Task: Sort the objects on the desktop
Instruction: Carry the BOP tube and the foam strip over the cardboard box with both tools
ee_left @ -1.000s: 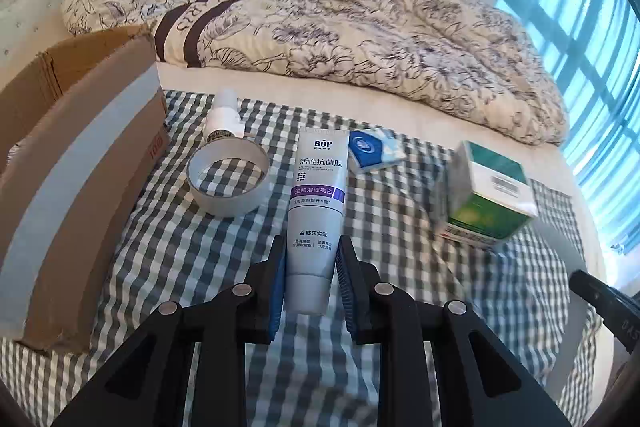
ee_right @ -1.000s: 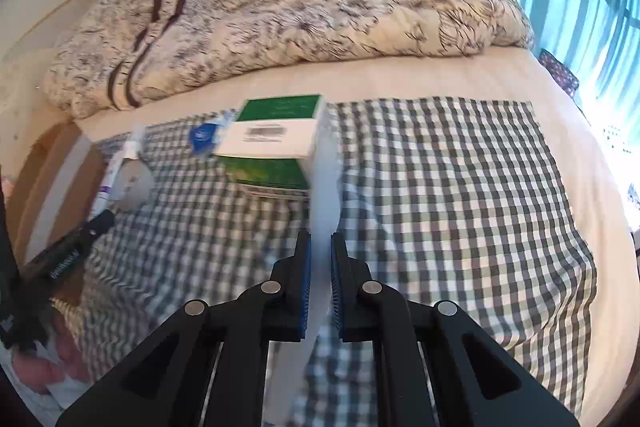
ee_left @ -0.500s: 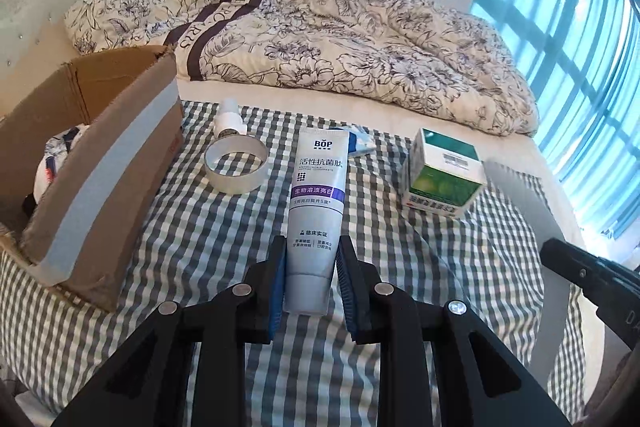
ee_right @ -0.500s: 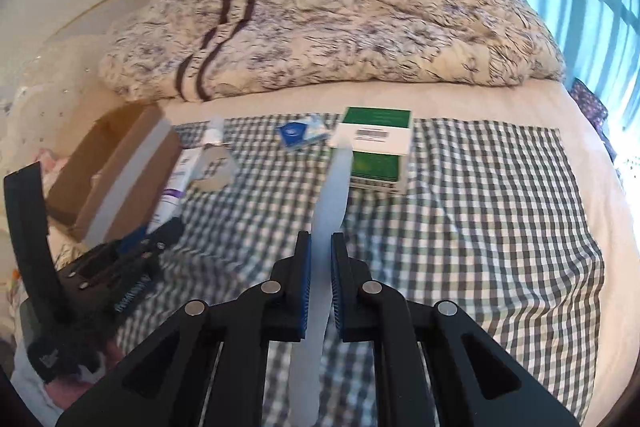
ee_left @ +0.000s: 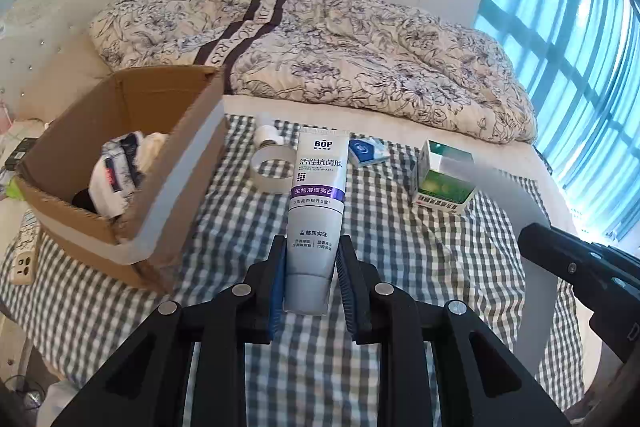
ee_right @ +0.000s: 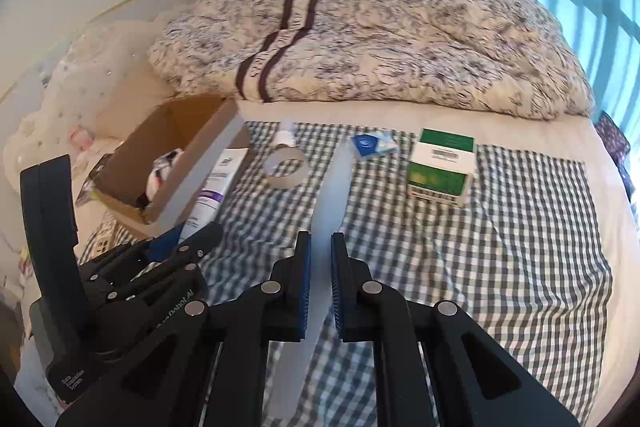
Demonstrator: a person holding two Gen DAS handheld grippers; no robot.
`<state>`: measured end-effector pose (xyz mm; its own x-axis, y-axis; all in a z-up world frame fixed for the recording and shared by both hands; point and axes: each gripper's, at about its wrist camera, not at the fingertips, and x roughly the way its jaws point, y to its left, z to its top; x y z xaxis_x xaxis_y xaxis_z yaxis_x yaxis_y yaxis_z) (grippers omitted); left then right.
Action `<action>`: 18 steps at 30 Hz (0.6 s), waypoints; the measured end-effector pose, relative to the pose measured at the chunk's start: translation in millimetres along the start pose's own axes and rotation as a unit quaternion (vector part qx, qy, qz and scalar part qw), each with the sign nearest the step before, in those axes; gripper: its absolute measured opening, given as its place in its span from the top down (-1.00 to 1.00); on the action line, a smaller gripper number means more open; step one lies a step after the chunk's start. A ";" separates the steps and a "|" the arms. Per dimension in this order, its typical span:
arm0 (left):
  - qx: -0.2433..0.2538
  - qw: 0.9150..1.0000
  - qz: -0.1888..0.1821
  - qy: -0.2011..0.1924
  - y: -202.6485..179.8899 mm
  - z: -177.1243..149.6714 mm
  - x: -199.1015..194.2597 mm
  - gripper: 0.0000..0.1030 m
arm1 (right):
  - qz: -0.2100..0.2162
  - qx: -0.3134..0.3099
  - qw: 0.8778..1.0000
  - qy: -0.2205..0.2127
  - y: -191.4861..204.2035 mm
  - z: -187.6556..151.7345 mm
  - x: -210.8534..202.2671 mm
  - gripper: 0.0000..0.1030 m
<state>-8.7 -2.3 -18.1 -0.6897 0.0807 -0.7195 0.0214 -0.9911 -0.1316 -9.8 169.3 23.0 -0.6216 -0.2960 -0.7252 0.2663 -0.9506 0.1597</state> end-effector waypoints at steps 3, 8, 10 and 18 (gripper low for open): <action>-0.001 1.000 0.003 -0.003 7.7 1.3 -8.7 0.52 | 0.007 -0.012 1.000 -0.003 15.1 1.0 -3.7 0.83; -0.004 1.000 0.009 -0.005 19.1 4.5 -19.0 0.52 | 0.019 -0.025 1.000 0.001 33.4 4.0 -3.1 0.83; -0.007 1.000 0.011 -0.005 24.5 6.3 -21.1 0.52 | 0.021 -0.026 0.999 0.004 38.5 5.4 -1.1 0.83; -0.020 1.000 0.019 -0.003 44.5 13.0 -19.8 0.52 | 0.035 -0.044 0.998 0.020 62.7 14.4 12.3 0.82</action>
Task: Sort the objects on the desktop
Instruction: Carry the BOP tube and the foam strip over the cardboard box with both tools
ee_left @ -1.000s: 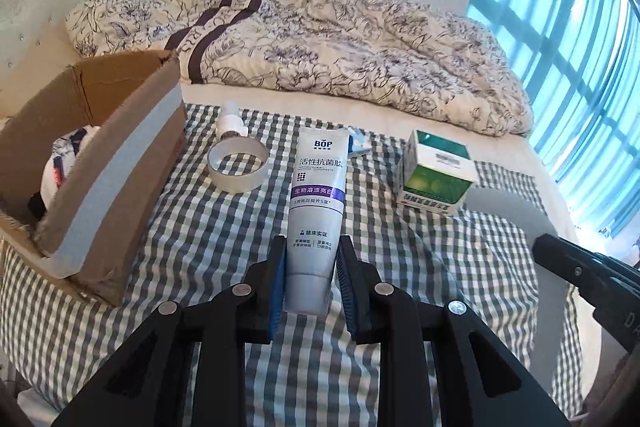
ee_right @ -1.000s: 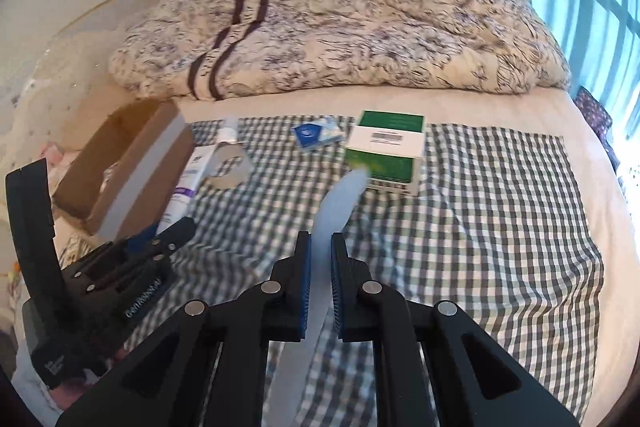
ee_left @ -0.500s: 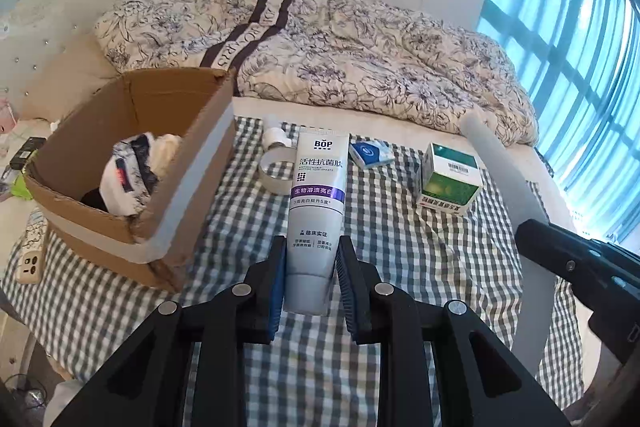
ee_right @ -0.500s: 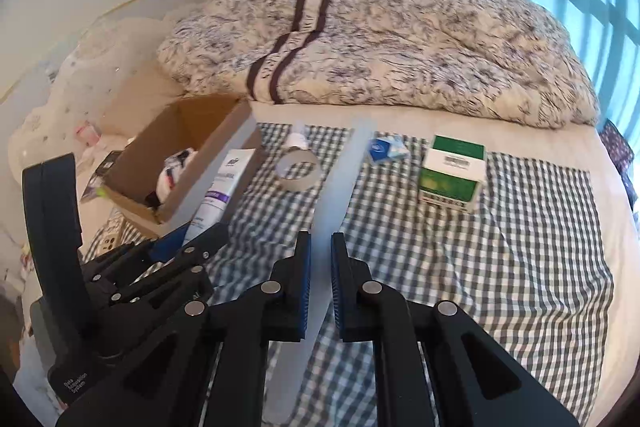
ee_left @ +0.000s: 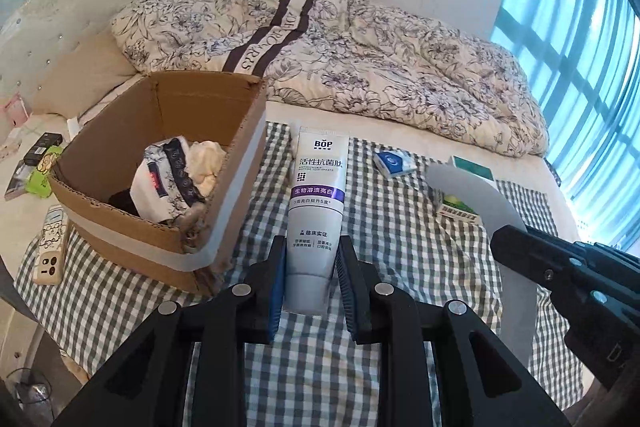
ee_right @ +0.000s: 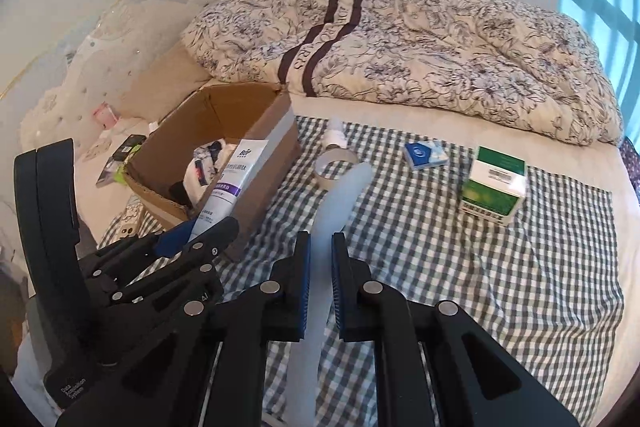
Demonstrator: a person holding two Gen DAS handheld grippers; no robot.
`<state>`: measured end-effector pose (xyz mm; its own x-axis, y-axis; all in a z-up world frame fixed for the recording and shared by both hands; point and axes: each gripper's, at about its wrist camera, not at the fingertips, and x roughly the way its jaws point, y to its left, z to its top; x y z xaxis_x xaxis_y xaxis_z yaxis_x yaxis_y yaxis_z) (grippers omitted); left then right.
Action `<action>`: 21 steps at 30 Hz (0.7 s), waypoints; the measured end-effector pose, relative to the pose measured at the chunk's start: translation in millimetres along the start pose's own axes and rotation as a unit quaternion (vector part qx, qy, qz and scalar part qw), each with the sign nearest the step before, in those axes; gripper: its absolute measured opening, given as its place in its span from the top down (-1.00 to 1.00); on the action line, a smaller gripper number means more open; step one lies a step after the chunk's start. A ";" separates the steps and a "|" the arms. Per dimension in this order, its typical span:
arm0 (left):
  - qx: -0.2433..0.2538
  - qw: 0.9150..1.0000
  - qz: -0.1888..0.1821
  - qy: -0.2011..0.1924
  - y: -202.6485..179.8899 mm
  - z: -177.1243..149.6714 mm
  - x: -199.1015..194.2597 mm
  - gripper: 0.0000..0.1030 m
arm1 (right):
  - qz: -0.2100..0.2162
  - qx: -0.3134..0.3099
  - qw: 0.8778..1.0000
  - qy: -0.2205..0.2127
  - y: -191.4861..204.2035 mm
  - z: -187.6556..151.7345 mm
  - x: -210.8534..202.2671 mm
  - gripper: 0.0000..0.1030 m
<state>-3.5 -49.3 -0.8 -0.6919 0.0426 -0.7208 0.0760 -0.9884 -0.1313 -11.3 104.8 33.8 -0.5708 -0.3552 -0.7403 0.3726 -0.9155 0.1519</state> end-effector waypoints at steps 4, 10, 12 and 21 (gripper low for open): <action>-0.018 1.000 0.007 -0.002 17.0 8.9 1.1 0.52 | 0.010 -0.012 1.000 0.005 13.0 9.0 10.1 0.82; -0.049 0.998 0.029 -0.011 52.8 29.4 3.9 0.52 | 0.037 -0.037 0.999 0.010 41.5 29.5 33.0 0.82; -0.063 0.997 0.040 -0.016 68.4 37.1 4.3 0.52 | 0.044 -0.045 0.998 0.011 50.0 36.4 39.7 0.82; -0.100 0.991 0.088 -0.015 136.8 60.8 20.7 0.52 | 0.085 -0.067 0.994 0.004 92.8 73.3 76.9 0.82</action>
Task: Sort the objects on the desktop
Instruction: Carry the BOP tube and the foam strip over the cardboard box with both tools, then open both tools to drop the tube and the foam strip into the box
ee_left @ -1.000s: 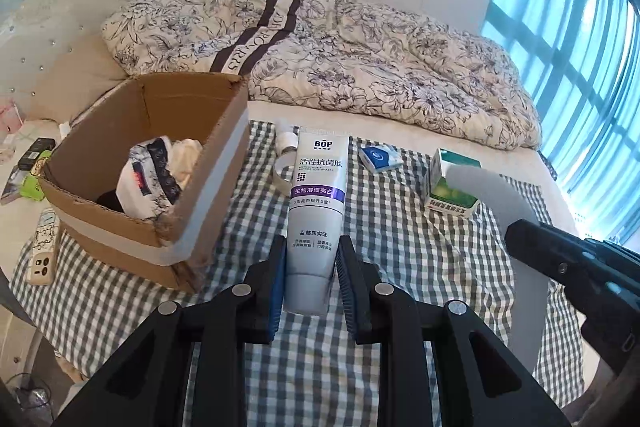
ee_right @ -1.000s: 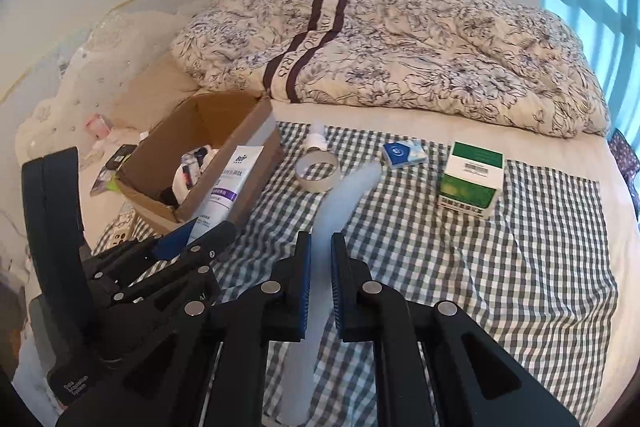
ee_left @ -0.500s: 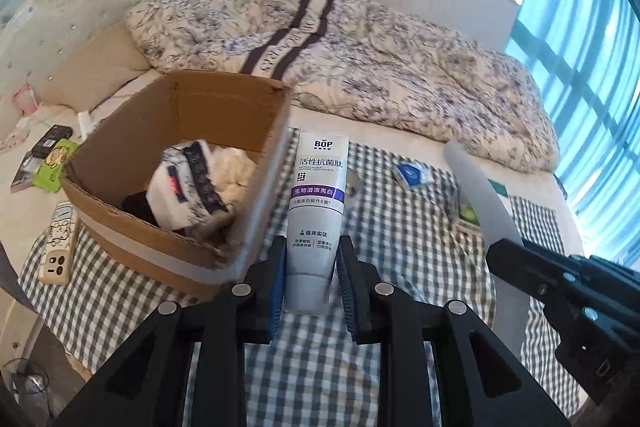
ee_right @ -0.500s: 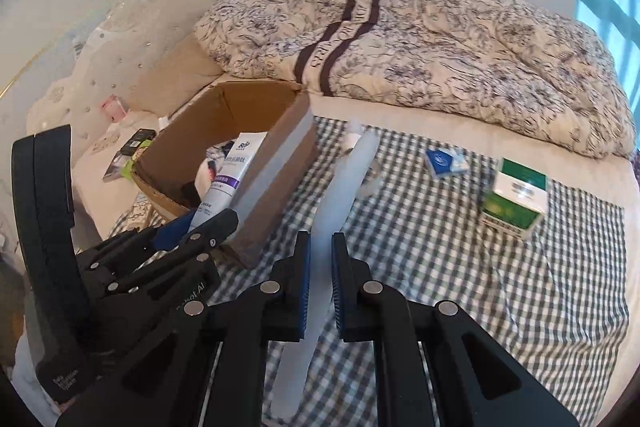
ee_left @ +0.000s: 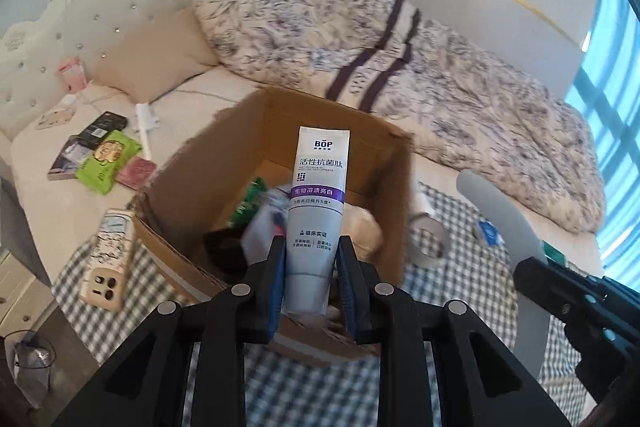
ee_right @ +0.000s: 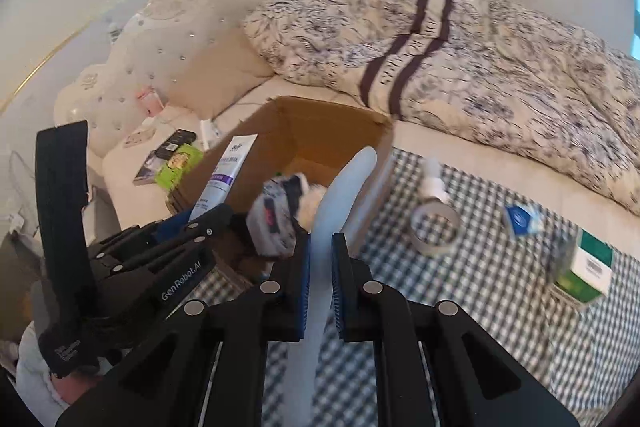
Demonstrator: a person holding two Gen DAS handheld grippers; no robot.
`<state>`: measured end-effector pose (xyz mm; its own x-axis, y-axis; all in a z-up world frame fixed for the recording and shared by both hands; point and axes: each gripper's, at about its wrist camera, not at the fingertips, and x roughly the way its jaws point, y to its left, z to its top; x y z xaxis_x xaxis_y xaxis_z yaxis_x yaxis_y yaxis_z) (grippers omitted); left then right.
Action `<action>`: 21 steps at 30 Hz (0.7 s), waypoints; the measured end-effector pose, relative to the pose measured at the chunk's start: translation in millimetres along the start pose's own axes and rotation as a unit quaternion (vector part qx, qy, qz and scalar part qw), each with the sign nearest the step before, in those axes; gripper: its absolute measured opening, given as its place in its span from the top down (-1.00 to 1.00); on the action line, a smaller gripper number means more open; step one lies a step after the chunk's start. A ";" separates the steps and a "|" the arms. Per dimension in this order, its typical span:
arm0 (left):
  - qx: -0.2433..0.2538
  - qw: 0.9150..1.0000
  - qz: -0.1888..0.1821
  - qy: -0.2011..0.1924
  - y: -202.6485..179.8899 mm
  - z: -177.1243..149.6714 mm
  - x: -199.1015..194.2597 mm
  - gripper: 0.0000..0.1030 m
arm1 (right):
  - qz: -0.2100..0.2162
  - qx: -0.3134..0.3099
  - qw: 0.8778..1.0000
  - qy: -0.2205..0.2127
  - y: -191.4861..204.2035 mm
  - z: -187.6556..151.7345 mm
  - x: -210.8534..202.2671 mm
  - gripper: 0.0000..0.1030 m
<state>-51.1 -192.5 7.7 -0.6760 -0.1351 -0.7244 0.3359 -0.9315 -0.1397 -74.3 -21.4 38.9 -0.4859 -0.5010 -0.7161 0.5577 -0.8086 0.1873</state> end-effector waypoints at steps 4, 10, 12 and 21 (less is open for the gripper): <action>-0.007 1.000 0.012 0.002 14.4 10.9 16.3 0.52 | 0.016 -0.003 1.000 0.000 9.4 18.0 22.9 0.82; -0.016 0.999 0.023 0.016 30.8 23.1 45.7 0.52 | 0.031 -0.002 1.000 -0.002 18.0 42.6 60.1 0.82; -0.019 0.999 0.026 0.020 36.8 26.6 55.6 0.52 | 0.032 0.001 0.999 0.001 18.1 49.0 72.8 0.82; -0.018 0.999 0.030 0.031 39.6 34.6 86.7 0.52 | 0.033 0.007 0.999 0.020 13.0 60.4 115.2 0.82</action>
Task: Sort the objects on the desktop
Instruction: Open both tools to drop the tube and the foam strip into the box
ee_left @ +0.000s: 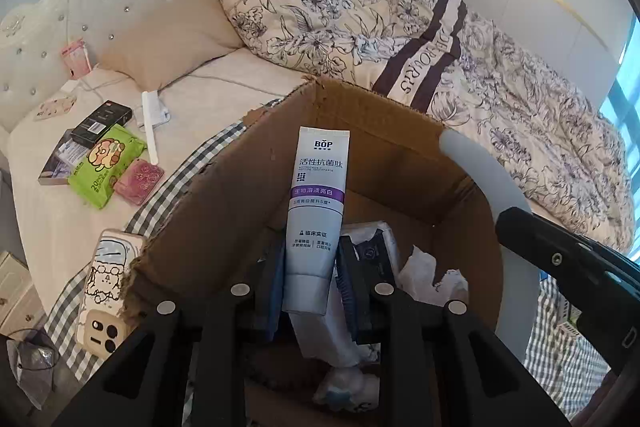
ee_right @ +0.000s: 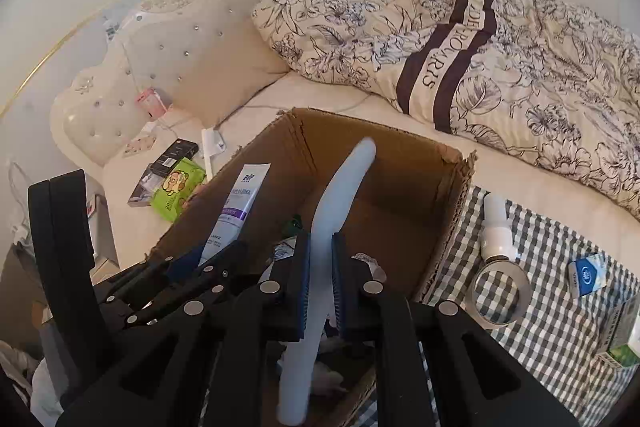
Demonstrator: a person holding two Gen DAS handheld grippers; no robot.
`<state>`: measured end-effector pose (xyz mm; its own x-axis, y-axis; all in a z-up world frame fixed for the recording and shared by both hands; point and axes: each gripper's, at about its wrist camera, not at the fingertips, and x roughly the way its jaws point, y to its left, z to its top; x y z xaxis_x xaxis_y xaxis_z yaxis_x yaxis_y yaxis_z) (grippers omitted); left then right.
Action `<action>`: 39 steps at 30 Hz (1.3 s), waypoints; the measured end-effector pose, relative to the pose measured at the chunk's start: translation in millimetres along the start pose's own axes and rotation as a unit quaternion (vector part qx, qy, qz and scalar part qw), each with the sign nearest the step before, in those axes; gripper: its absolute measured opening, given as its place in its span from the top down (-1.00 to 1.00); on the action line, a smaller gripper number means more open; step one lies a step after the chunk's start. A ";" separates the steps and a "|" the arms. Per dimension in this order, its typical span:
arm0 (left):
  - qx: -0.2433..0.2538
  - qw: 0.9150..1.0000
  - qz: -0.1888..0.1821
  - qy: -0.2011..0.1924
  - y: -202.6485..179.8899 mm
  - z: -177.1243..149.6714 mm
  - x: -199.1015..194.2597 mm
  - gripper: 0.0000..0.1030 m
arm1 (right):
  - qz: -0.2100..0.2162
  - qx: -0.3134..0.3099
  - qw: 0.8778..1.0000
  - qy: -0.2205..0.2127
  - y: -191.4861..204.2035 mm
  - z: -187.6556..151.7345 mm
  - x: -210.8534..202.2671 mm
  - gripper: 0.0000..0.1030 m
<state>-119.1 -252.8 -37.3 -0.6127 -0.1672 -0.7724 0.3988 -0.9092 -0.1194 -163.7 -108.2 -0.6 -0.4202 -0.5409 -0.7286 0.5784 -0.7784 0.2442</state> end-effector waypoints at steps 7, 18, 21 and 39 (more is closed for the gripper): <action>-0.007 1.000 0.014 0.025 -7.8 2.5 8.4 -0.63 | -0.012 0.015 1.000 -0.007 -12.9 -0.4 -4.1 0.33; -0.010 1.000 0.017 0.003 -32.6 -1.7 -25.0 -0.73 | -0.023 0.028 0.999 -0.035 -36.3 -6.1 -51.4 0.33; -0.007 1.000 0.017 0.004 -40.3 -4.3 -33.9 -0.73 | -0.026 0.031 0.998 -0.038 -40.9 -9.1 -64.7 0.32; -0.004 1.000 0.011 -0.020 -60.4 -27.0 -96.2 -0.78 | -0.048 0.043 0.995 -0.079 -51.1 -44.5 -145.2 -0.43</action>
<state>-65.8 -171.5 27.4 -0.6305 -0.2032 -0.7491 0.4182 -0.9020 -0.1073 -101.1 24.2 64.3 -0.5792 -0.5000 -0.6438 0.4713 -0.8498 0.2360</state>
